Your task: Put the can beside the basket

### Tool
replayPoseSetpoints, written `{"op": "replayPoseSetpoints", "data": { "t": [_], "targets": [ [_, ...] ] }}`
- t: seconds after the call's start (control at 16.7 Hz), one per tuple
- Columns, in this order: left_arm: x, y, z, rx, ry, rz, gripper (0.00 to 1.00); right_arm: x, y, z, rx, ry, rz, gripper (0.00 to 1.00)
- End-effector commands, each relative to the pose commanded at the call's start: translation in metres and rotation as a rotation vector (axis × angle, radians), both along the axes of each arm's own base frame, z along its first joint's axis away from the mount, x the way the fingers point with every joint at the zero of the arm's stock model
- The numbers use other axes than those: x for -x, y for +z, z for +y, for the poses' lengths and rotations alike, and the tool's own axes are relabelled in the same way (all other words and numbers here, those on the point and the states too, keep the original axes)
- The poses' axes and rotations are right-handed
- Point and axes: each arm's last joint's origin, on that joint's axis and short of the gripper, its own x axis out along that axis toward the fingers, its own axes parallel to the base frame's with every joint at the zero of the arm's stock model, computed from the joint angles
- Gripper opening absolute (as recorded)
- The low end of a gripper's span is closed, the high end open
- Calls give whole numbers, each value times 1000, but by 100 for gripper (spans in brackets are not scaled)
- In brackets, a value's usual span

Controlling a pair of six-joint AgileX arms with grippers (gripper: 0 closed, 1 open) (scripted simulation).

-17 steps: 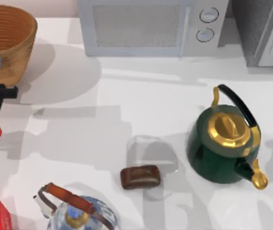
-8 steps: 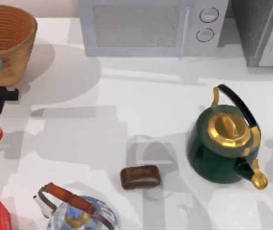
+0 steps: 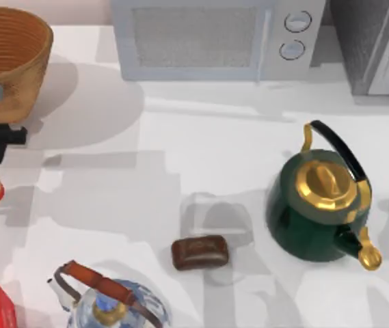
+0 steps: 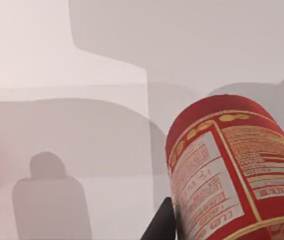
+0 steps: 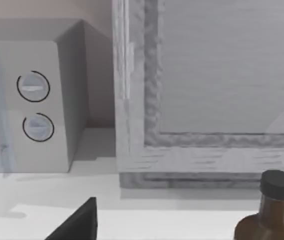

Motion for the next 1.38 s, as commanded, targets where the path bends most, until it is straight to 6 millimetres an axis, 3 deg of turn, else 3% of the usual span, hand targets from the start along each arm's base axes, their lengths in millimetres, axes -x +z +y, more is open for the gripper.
{"op": "replayPoseSetpoints", "data": {
  "t": [0.48, 1.08, 1.38],
  "targets": [
    [0, 0, 0, 0, 0, 0, 98, 0, 0, 0, 0, 0, 0, 100],
    [0, 0, 0, 0, -1, 2, 100, 0, 0, 0, 0, 0, 0, 100],
    [9, 13, 1, 10, -4, 54, 100, 0, 0, 0, 0, 0, 0, 100]
  ]
}}
